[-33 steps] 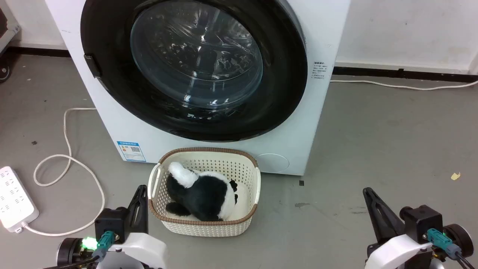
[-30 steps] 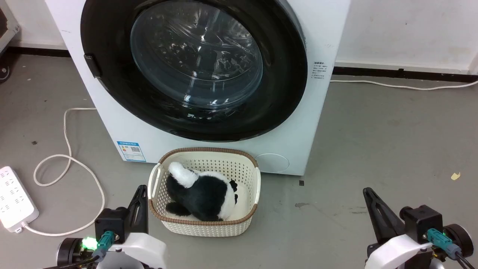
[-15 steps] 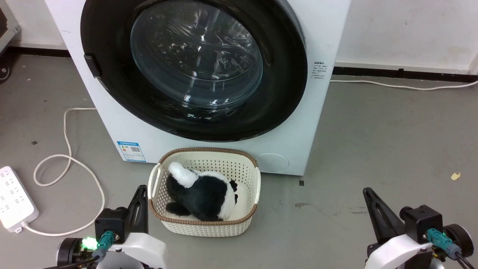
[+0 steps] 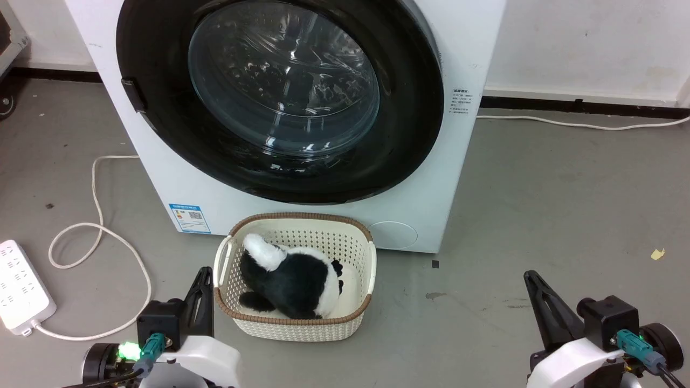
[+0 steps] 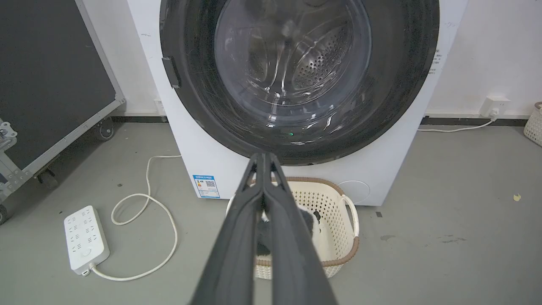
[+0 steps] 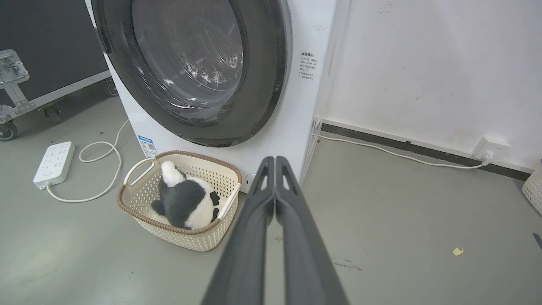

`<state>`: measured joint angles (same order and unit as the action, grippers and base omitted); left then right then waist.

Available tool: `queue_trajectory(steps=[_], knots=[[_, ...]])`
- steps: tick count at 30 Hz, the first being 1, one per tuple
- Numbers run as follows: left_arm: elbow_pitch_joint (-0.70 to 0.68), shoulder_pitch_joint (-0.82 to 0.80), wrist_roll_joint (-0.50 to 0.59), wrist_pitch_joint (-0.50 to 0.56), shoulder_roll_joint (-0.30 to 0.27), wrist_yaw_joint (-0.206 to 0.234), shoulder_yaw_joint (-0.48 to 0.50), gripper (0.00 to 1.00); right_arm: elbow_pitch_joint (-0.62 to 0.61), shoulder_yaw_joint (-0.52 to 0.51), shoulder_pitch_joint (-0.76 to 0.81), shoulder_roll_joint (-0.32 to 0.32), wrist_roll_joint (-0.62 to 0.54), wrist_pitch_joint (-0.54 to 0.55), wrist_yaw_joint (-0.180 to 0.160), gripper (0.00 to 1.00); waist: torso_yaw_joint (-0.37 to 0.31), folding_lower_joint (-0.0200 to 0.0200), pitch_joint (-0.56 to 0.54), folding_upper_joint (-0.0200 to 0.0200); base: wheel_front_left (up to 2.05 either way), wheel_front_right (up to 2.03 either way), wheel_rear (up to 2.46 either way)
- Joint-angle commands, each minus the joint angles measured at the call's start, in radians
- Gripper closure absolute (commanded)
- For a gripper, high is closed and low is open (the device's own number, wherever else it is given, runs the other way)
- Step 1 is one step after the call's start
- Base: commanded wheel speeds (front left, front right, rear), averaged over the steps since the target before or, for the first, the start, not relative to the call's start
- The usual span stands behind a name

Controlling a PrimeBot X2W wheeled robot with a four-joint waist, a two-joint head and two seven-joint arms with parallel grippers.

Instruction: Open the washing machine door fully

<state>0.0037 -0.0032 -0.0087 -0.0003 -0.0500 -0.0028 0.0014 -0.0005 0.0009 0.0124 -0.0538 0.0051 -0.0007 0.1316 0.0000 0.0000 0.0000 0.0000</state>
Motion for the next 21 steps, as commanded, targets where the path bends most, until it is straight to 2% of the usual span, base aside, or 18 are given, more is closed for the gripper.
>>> queue_trajectory(steps=[1,21], knots=[[-0.004,0.003,0.009,0.0,0.0,0.003,-0.001,1.0,0.0,-0.001,-0.012,0.004,-0.005,0.001,-0.001,1.0,0.0,0.0,0.0,0.0,0.0,0.0,0.0],[-0.004,0.003,0.009,0.0,0.0,0.003,-0.001,1.0,0.0,-0.001,-0.012,0.004,-0.005,0.001,-0.001,1.0,0.0,0.0,0.0,0.0,0.0,0.0,0.0]])
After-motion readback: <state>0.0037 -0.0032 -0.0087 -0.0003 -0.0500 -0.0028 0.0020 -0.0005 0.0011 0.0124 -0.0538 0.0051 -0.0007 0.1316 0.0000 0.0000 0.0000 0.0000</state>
